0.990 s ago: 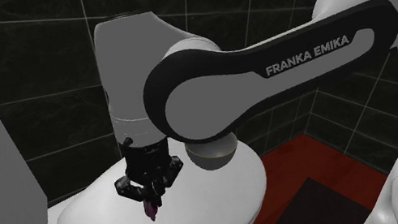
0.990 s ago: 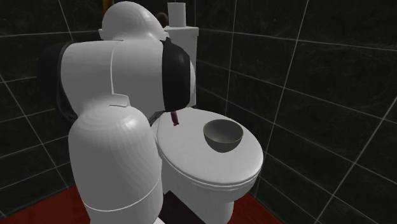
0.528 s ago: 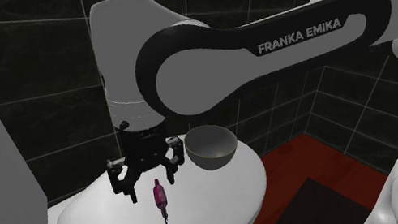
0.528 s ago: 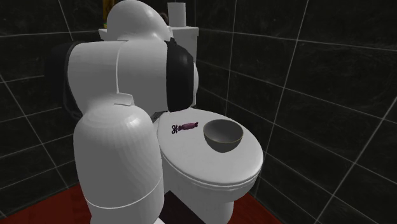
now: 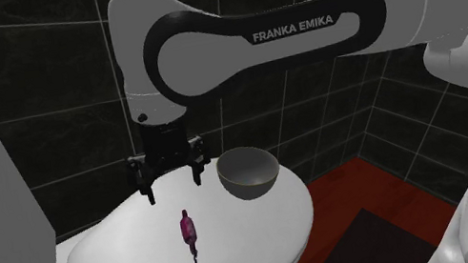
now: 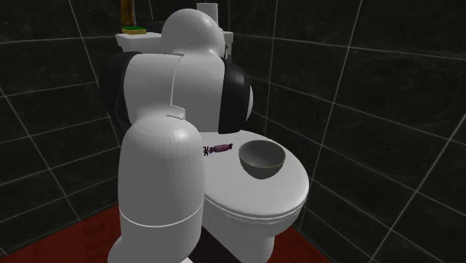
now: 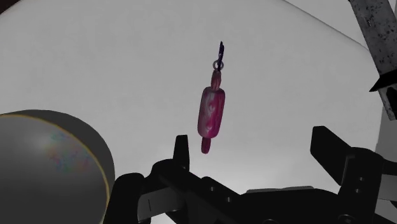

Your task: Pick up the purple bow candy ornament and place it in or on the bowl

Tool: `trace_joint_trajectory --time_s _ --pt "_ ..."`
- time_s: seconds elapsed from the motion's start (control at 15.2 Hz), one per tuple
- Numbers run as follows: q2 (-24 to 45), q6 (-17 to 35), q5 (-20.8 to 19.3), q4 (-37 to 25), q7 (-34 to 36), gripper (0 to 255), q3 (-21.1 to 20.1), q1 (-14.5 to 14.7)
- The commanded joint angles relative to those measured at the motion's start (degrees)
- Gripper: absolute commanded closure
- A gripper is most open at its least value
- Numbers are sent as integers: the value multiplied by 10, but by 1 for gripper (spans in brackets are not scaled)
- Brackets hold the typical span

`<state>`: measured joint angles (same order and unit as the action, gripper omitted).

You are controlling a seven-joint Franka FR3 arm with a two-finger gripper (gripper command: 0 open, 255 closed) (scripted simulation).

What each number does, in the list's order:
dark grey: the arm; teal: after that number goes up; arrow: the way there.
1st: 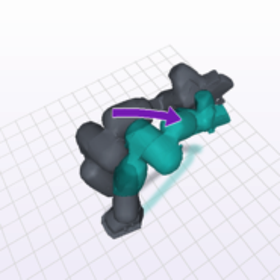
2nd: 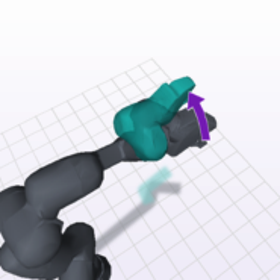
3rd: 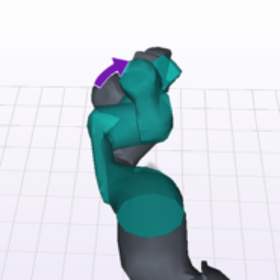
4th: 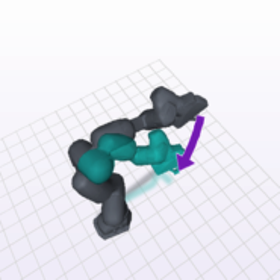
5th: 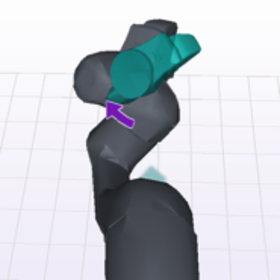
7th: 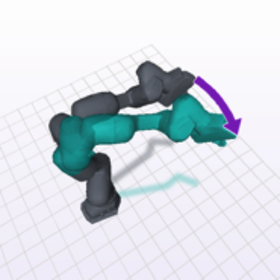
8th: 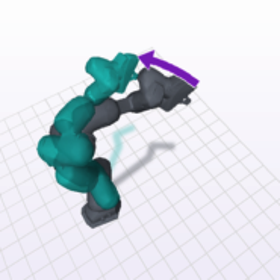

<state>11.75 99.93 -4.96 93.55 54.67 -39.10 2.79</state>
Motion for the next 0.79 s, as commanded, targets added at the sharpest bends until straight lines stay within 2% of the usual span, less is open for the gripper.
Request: trace_joint_trajectory --time_s 0.0,0.26,0.73 --pt "-1 13 0 14 -1 0 1 -1" --pt "0 41 0 41 0 0 1 -2" --pt "0 41 -1 41 0 0 1 -2"
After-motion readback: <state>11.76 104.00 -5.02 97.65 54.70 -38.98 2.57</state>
